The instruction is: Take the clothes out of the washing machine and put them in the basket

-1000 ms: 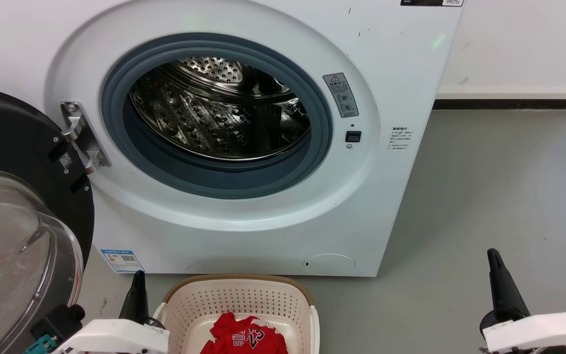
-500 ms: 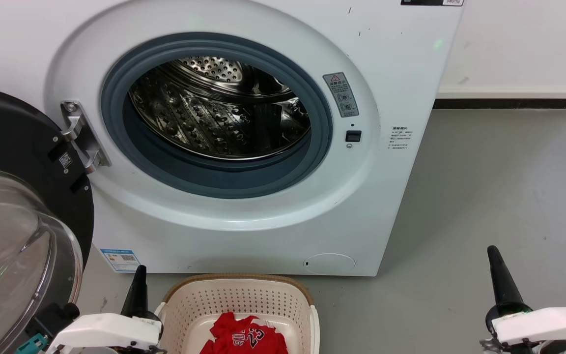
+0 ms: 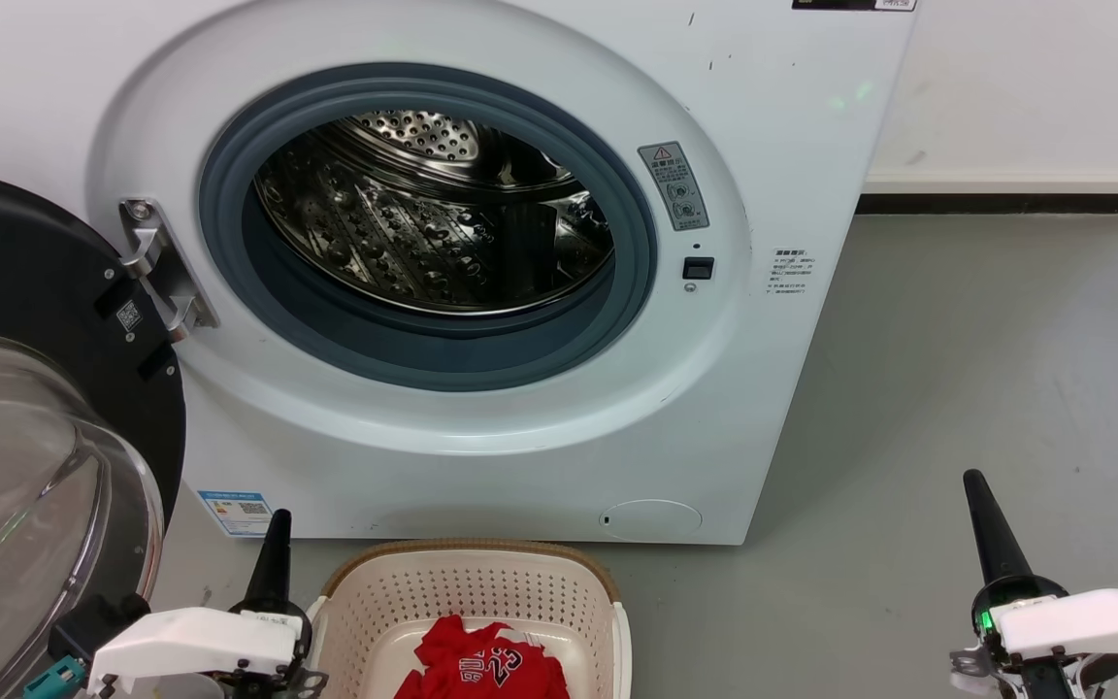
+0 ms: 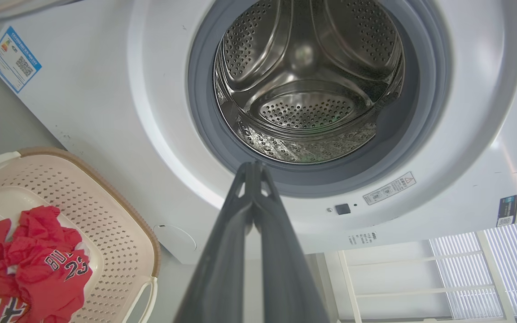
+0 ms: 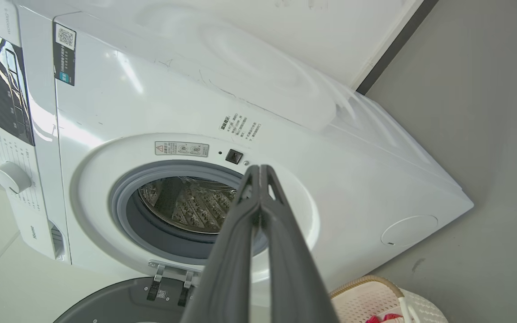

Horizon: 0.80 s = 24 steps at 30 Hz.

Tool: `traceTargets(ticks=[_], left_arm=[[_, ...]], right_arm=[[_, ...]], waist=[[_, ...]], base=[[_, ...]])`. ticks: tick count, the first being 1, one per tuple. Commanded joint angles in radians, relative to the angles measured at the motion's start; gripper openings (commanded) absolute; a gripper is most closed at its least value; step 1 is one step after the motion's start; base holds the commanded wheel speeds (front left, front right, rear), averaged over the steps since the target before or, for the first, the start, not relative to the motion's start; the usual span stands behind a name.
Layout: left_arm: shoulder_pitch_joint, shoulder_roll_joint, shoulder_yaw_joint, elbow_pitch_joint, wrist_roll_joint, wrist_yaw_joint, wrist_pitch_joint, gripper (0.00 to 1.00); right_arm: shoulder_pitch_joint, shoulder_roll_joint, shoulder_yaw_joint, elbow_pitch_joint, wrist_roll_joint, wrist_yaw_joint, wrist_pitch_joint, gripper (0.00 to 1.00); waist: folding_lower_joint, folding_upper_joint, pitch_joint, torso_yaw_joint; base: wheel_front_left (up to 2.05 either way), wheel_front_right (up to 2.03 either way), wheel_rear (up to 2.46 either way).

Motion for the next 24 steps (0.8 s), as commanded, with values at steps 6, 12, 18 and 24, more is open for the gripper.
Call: traceTargets(ticks=[6,12,18,24], left_arm=[[-0.03,0.0,0.01,0.0,-0.07,-0.015,0.017,0.0],[-0.041,-0.001,0.017,0.004,-0.138,-0.026,0.034,0.0],[-0.046,-0.003,0.021,0.009,-0.193,-0.032,0.046,0.0],[-0.054,-0.003,0.025,0.012,-0.237,-0.038,0.057,0.0]], right_arm=[[-0.032,-0.006,-0.006,0.006,0.074,0.0,0.017,0.0],[-0.041,-0.005,-0.011,0.017,0.142,0.0,0.033,0.0],[-0.052,-0.004,-0.015,0.025,0.198,0.0,0.048,0.0],[-0.059,-0.003,-0.019,0.031,0.242,0.0,0.061,0.0]], waist=[[0.0,0.0,0.001,0.0],[0.0,0.0,0.001,0.0],[0.0,0.0,0.002,0.0],[0.0,0.0,0.002,0.0]], base=[[0.0,0.0,0.0],[0.0,0.0,0.0],[0.0,0.0,0.0],[0.0,0.0,0.0]])
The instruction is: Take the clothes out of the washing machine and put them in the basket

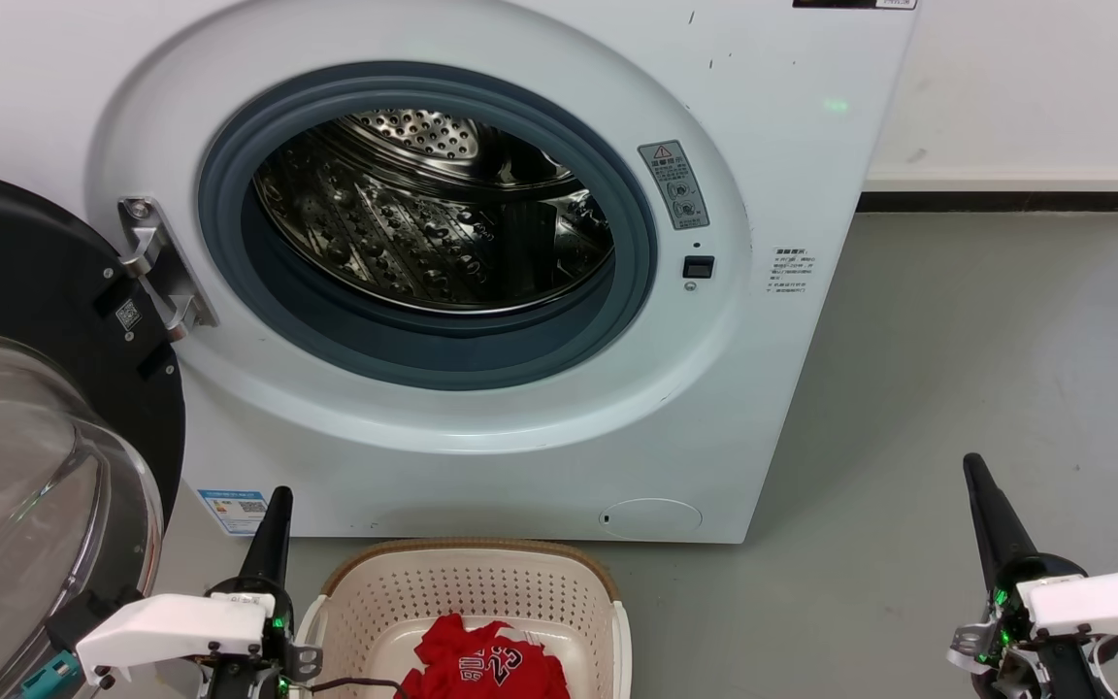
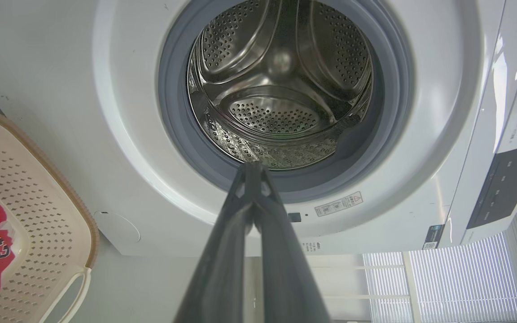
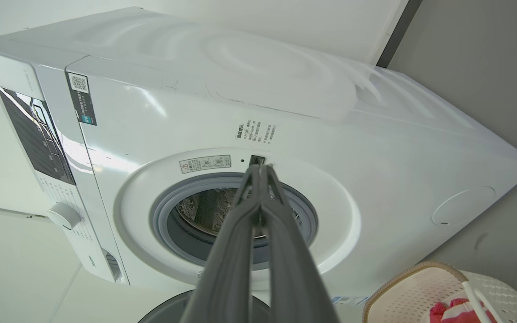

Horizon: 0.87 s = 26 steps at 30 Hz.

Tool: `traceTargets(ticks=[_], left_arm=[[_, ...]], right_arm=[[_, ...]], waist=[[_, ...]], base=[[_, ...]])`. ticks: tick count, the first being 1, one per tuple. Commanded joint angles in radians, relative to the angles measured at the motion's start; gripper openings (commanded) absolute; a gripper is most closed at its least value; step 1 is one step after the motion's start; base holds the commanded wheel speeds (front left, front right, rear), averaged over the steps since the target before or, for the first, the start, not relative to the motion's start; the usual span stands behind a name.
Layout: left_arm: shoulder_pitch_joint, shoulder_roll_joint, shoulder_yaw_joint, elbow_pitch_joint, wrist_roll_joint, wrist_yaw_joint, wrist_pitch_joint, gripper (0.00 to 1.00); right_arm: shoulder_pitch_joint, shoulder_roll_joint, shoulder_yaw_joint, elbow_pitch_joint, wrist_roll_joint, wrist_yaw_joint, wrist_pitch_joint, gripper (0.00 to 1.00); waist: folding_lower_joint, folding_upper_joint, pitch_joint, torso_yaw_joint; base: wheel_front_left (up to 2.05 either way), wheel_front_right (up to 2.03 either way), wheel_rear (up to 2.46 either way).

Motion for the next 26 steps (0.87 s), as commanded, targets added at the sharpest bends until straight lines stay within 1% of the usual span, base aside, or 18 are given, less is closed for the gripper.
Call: traceTargets(ticks=[1,26], left_arm=[[-0.02,-0.001,0.003,-0.001,-0.019,-0.008,0.007,0.0],[-0.044,-0.005,0.024,0.015,-0.227,-0.036,0.056,0.0]], right_arm=[[-0.02,-0.002,-0.002,0.002,0.022,0.0,0.007,0.0],[-0.053,0.004,-0.021,0.034,0.228,0.0,0.064,0.0]], waist=[[0.0,0.0,0.0,0.0],[0.0,0.0,0.003,0.0]], base=[[0.0,0.0,0.0],[0.0,0.0,0.0]])
